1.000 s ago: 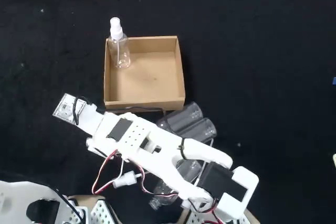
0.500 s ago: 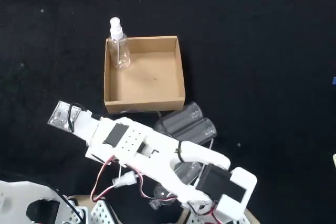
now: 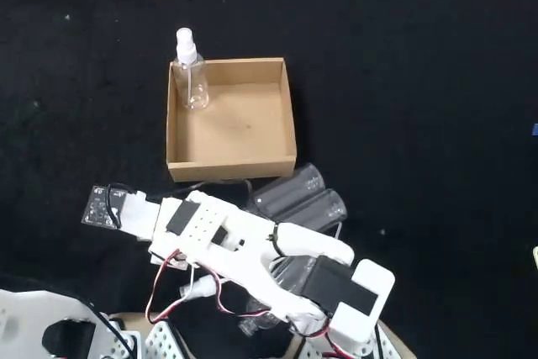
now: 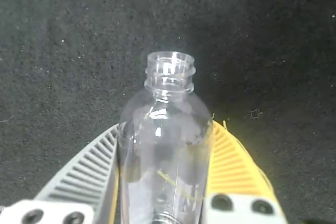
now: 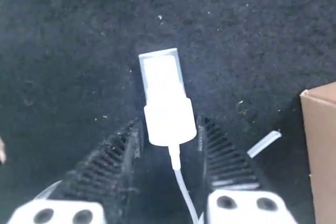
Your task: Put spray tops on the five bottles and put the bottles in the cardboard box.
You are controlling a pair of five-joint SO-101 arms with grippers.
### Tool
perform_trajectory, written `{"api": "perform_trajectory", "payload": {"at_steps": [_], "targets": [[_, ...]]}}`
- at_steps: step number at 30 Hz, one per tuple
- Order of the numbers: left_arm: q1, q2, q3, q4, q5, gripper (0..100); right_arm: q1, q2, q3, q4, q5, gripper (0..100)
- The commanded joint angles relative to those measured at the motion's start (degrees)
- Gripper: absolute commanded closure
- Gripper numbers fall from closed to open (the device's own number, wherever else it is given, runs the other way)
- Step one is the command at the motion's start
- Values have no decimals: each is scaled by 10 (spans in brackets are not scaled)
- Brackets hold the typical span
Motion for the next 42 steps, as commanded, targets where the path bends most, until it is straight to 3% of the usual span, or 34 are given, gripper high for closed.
{"api": "perform_trajectory", "payload": {"at_steps": [1,9,24,30,37,42], "targets": [[-7,-9,-25,0,-7,971,9,-3,-51,-20,4,835],[-6,-9,-25,0,-7,971,8,-2,-87,29,4,754],[-7,-6,-29,0,-7,971,10,124,-186,95,29,776],[-7,-7,-29,0,-7,971,11,127,-196,95,30,980],[-6,-11,-28,0,-5,971,11,65,-195,128,24,988],[0,-29,-30,42,-4,970,12,-41,-196,170,-33,988]]}}
